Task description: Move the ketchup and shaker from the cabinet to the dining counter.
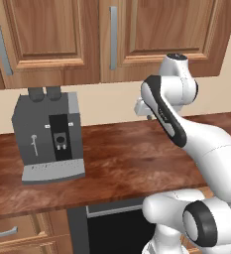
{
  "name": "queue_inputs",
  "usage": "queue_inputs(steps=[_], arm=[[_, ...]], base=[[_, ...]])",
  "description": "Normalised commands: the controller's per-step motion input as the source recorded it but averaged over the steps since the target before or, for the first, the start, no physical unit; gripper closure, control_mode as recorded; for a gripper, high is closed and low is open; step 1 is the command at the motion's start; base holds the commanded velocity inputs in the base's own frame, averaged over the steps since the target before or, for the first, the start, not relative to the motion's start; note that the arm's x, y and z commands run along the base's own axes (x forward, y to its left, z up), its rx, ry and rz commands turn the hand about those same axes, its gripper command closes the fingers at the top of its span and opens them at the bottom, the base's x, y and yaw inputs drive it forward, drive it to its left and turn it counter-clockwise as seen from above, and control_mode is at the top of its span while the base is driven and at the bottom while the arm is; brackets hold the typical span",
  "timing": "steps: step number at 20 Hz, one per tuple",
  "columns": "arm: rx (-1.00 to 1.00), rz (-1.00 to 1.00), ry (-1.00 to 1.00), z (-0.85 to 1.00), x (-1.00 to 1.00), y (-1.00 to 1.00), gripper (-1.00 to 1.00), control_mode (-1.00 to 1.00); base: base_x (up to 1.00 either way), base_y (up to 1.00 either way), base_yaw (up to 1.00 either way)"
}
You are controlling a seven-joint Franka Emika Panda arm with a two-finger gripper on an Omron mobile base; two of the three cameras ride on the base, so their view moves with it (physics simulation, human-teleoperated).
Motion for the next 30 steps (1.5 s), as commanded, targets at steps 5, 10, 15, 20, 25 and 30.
queue_inputs(steps=[5,10,15,20,25,30], arm=[[0.02,0.00,-0.04,-0.02,-0.12,0.00,-1.00,-1.00],[0.00,-0.06,-0.36,0.04,-0.25,0.18,-1.00,-1.00],[0.00,-0.22,-0.24,0.26,-0.11,0.28,-1.00,-1.00],[0.04,-0.23,-0.08,0.37,-0.07,0.24,-1.00,-1.00],[0.11,-0.15,0.00,0.40,-0.07,0.18,-1.00,-1.00],[0.02,-0.03,0.00,0.43,-0.02,0.21,-1.00,-1.00]], base=[[0.00,0.00,0.00],[0.00,0.00,0.00],[0.00,0.00,0.00],[0.00,0.00,0.00],[0.00,0.00,0.00],[0.00,0.00,0.00]])
